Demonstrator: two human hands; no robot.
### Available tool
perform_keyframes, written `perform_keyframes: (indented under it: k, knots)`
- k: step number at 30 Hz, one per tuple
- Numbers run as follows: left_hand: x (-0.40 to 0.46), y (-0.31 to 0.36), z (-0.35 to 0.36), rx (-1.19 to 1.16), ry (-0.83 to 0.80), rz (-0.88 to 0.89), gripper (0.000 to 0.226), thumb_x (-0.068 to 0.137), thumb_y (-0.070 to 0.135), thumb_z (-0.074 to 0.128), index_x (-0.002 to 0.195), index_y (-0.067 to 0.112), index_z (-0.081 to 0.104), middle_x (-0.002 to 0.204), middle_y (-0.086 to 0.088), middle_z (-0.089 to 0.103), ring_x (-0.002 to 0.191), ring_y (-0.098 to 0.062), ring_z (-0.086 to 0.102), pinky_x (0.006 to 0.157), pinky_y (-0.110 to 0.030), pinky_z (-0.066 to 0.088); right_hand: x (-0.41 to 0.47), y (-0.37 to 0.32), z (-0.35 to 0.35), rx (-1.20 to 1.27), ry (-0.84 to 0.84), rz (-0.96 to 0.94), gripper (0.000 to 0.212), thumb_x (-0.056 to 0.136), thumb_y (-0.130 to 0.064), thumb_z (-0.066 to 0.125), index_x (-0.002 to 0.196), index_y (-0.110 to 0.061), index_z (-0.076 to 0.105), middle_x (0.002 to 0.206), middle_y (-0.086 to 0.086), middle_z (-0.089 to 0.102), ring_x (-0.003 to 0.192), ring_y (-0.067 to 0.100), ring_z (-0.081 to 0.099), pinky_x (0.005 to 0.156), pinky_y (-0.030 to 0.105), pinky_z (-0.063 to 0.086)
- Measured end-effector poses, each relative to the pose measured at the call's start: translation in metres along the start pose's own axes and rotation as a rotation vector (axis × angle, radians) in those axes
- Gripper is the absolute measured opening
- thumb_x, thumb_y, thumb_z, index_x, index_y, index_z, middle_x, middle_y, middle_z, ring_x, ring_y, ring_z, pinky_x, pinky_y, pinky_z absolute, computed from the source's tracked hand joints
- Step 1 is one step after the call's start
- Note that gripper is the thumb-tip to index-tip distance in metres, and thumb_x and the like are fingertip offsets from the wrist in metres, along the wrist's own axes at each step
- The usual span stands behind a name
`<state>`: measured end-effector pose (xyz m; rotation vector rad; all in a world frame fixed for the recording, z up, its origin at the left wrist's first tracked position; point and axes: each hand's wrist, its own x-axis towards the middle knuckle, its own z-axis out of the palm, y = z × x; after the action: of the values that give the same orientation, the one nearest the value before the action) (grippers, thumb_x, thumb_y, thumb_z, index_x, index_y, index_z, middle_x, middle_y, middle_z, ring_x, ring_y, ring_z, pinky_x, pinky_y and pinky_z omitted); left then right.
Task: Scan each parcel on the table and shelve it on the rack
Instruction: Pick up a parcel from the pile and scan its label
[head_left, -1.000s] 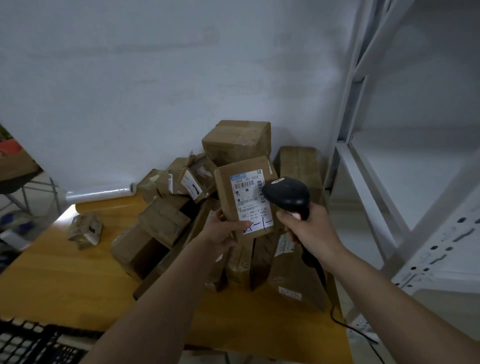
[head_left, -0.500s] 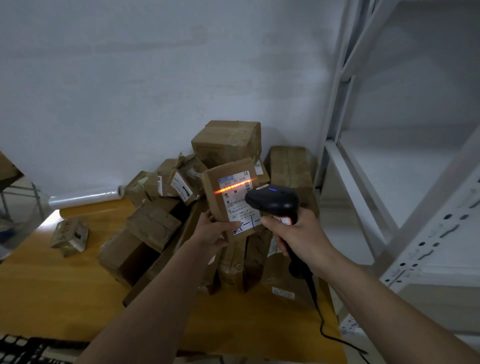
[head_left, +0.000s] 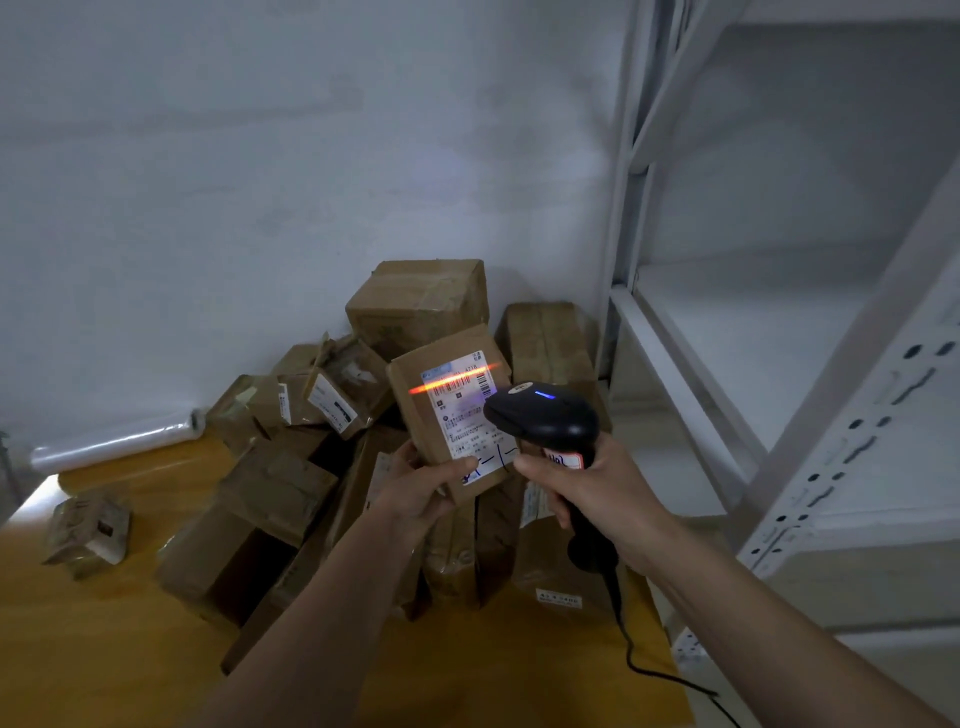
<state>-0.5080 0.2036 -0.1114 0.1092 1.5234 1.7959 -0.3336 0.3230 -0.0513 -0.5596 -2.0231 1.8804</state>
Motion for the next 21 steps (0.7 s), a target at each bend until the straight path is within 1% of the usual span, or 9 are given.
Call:
perform_keyframes:
  k: [2,4,8,13,16,18,19,20,21]
  knots:
    - [-0.002,-0.004,0.004,-0.006,-0.036,-0.013,0.064,0.056,0.002,0.084,0.114,0.020,0.062,0.095,-0.002,0.076,0.086,-0.019,0.073,0.063,-0.034,0.059,-0.007,0.002,-0.004,0.026,0.022,0.018,0.009,0.085,-0.026,0.073,0.080,-0.020,0.069,0.050,0.002,0.055,0.046,0.015,0.050,0.053,0.020,0.048]
    - [-0.006,-0.010,0.009,0.014,-0.080,-0.019,0.064,0.054,0.005,0.085,0.113,0.019,0.063,0.098,-0.003,0.075,0.089,-0.021,0.073,0.066,-0.035,0.059,-0.017,0.005,-0.009,0.032,0.046,0.025,0.014,0.084,-0.028,0.073,0.085,-0.015,0.069,0.051,0.002,0.055,0.046,0.015,0.050,0.054,0.020,0.047]
    - [-0.027,-0.017,0.016,0.072,-0.130,-0.021,0.067,0.058,0.005,0.083,0.121,0.015,0.059,0.106,-0.010,0.074,0.097,-0.027,0.072,0.076,-0.041,0.058,-0.040,0.003,-0.020,0.055,0.073,0.042,0.015,0.084,-0.026,0.073,0.082,-0.011,0.069,0.051,0.002,0.055,0.045,0.014,0.048,0.051,0.020,0.047]
    - [-0.076,-0.019,0.029,0.155,-0.159,0.017,0.070,0.059,0.005,0.078,0.124,0.012,0.051,0.099,-0.014,0.075,0.085,-0.029,0.074,0.061,-0.035,0.059,-0.077,-0.006,-0.037,0.091,0.018,0.006,0.016,0.085,-0.024,0.073,0.076,-0.013,0.065,0.050,0.002,0.053,0.045,0.014,0.047,0.050,0.024,0.047]
    - [-0.112,-0.029,0.043,0.194,-0.167,0.007,0.092,0.053,0.013,0.090,0.132,0.009,0.043,0.109,-0.020,0.070,0.092,-0.035,0.071,0.067,-0.042,0.060,-0.109,-0.010,-0.059,0.103,-0.028,-0.005,0.019,0.083,-0.026,0.075,0.070,-0.016,0.065,0.050,0.002,0.052,0.045,0.015,0.047,0.050,0.023,0.047]
    - [-0.137,-0.040,0.060,0.222,-0.190,-0.016,0.113,0.033,0.027,0.099,0.130,0.007,0.045,0.108,-0.022,0.070,0.094,-0.038,0.070,0.070,-0.047,0.060,-0.132,-0.011,-0.078,0.134,-0.037,0.004,0.018,0.084,-0.023,0.075,0.070,-0.017,0.066,0.051,0.005,0.051,0.045,0.016,0.045,0.049,0.024,0.045]
    - [-0.149,-0.046,0.070,0.243,-0.196,-0.024,0.118,0.025,0.031,0.100,0.128,0.009,0.046,0.105,-0.020,0.072,0.093,-0.038,0.071,0.069,-0.047,0.060,-0.144,-0.011,-0.089,0.150,-0.032,0.011,0.016,0.084,-0.022,0.074,0.071,-0.016,0.067,0.052,0.006,0.051,0.046,0.016,0.045,0.048,0.024,0.044]
    - [-0.160,-0.052,0.081,0.259,-0.196,-0.030,0.116,0.025,0.030,0.100,0.126,0.010,0.047,0.102,-0.018,0.073,0.090,-0.036,0.071,0.066,-0.044,0.060,-0.156,-0.012,-0.101,0.163,-0.026,0.012,0.014,0.084,-0.020,0.074,0.072,-0.016,0.067,0.053,0.007,0.051,0.046,0.017,0.045,0.048,0.025,0.044]
    - [-0.171,-0.058,0.092,0.262,-0.192,-0.034,0.109,0.033,0.025,0.100,0.127,0.010,0.047,0.100,-0.017,0.074,0.088,-0.035,0.072,0.062,-0.040,0.060,-0.166,-0.012,-0.112,0.173,-0.021,0.009,0.013,0.084,-0.019,0.074,0.074,-0.014,0.068,0.053,0.007,0.051,0.046,0.017,0.045,0.048,0.026,0.043]
